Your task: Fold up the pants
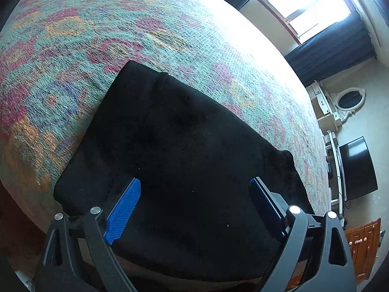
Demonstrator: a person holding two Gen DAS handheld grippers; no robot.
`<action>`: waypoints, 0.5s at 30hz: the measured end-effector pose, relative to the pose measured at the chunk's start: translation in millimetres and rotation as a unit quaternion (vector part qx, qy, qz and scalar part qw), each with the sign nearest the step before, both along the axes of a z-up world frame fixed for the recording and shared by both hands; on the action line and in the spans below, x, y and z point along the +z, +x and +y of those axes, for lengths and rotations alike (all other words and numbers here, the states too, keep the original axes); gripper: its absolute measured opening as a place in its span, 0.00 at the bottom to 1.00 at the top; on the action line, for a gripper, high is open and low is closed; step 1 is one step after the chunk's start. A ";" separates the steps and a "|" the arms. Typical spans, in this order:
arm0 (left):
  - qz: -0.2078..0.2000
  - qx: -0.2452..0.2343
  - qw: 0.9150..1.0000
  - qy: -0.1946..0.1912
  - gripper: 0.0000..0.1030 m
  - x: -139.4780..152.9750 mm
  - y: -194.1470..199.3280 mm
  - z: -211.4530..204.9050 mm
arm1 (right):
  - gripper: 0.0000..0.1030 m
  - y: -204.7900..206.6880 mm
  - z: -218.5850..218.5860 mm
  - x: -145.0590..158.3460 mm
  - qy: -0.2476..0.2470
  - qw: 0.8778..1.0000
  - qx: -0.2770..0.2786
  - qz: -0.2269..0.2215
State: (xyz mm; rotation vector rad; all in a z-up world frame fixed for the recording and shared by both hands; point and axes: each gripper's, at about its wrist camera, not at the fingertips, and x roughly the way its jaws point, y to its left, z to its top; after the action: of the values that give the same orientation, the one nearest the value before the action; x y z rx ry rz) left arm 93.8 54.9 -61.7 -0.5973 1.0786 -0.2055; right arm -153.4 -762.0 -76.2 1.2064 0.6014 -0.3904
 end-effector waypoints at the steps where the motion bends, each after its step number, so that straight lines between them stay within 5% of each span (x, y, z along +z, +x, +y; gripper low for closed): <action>1: 0.000 0.002 1.000 -0.006 0.87 0.5 -0.6 0.6 | 0.49 5.7 2.8 -7.7 0.030 0.999 -0.003 -0.014; 4: 0.003 0.014 0.999 -0.032 0.87 -1.2 -0.5 7.7 | 0.49 21.1 11.6 -24.4 0.070 0.997 -0.020 -0.020; 15: 0.006 0.019 0.999 -0.046 0.87 -3.8 -2.3 10.7 | 0.43 57.8 14.0 -23.6 0.034 0.998 -0.050 0.000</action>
State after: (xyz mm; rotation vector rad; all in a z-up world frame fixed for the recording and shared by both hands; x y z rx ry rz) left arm 91.4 65.6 -65.5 -0.7029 1.0718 -0.2193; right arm -95.6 -748.0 -99.8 1.3045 0.5599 -0.4570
